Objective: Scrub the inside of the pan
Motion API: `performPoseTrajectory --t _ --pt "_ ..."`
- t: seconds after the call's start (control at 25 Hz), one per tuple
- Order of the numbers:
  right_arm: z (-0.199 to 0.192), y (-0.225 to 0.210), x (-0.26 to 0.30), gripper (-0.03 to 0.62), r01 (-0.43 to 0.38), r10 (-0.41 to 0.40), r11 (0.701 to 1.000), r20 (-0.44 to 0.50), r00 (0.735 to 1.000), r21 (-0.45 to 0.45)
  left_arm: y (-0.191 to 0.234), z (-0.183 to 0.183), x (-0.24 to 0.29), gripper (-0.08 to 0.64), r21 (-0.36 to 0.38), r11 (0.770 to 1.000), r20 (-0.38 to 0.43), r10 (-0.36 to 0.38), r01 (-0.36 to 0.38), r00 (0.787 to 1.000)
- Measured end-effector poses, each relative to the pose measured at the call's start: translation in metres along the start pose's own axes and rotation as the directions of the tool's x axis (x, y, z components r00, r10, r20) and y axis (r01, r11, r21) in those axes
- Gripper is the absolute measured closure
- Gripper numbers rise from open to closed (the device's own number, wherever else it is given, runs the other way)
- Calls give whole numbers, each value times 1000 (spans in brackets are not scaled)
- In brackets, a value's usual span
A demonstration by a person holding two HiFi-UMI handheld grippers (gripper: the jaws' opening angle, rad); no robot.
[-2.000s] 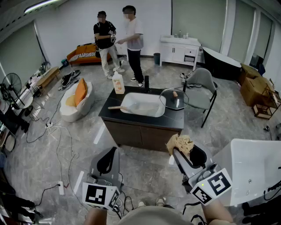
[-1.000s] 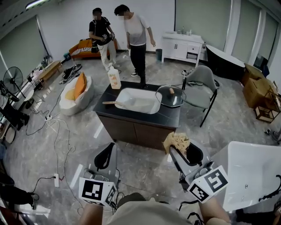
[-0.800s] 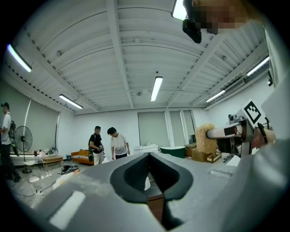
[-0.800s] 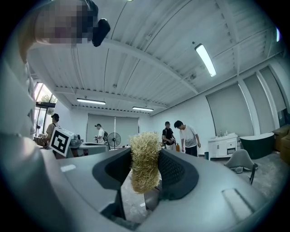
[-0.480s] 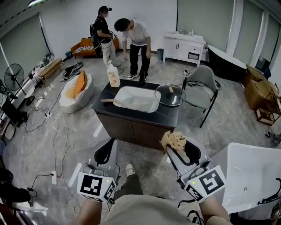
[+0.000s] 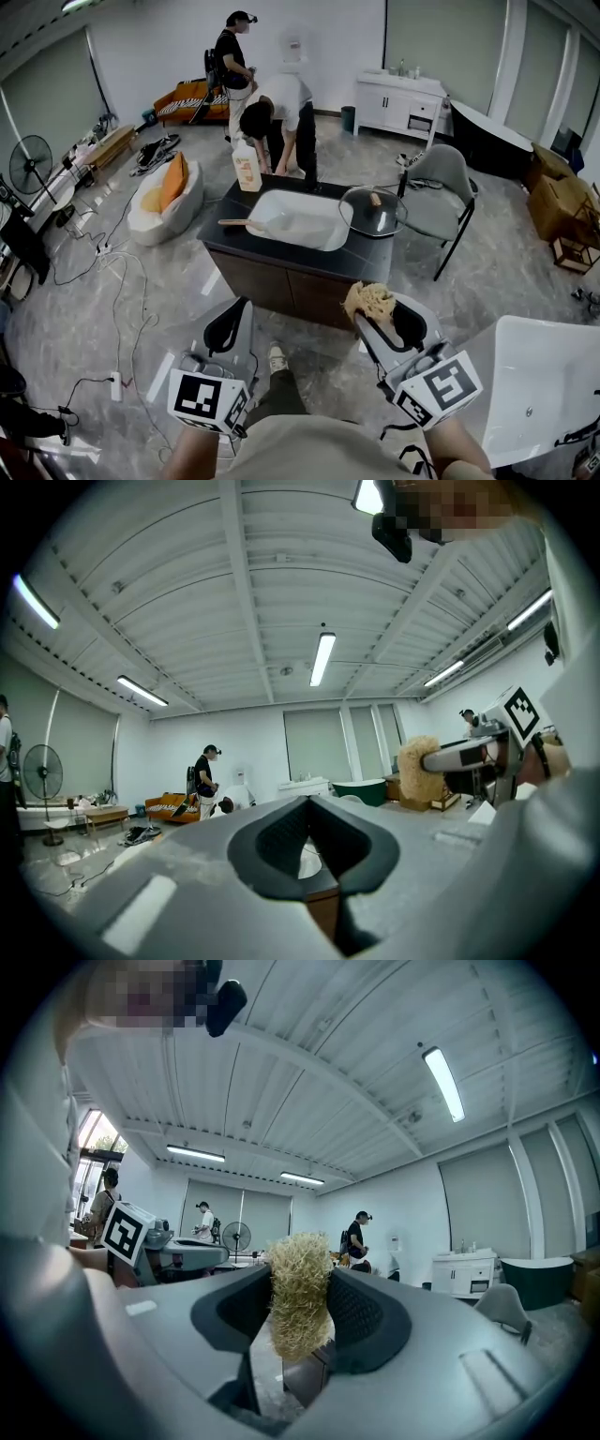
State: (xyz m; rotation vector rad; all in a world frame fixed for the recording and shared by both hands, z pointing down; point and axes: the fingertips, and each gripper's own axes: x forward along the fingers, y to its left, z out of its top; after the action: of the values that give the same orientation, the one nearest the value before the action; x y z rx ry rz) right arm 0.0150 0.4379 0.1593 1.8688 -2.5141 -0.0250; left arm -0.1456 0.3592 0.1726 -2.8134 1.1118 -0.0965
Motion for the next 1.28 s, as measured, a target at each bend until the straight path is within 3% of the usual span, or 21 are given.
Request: performPoseTrajectory --t 0.4,0.88,1.28 --pt "-20 -20 91 411 -6 9 998 -41 999 67 69 -19 62 558 -15 1000 -41 0 -1 999" --pt "-38 -69 229 410 46 -32 995 -146 989 91 155 -41 193 558 -61 993 -95 -110 104 989" --pt "-58 -121 359 411 110 -78 986 -232 969 124 238 -74 297 558 -99 980 -160 -187 172 969"
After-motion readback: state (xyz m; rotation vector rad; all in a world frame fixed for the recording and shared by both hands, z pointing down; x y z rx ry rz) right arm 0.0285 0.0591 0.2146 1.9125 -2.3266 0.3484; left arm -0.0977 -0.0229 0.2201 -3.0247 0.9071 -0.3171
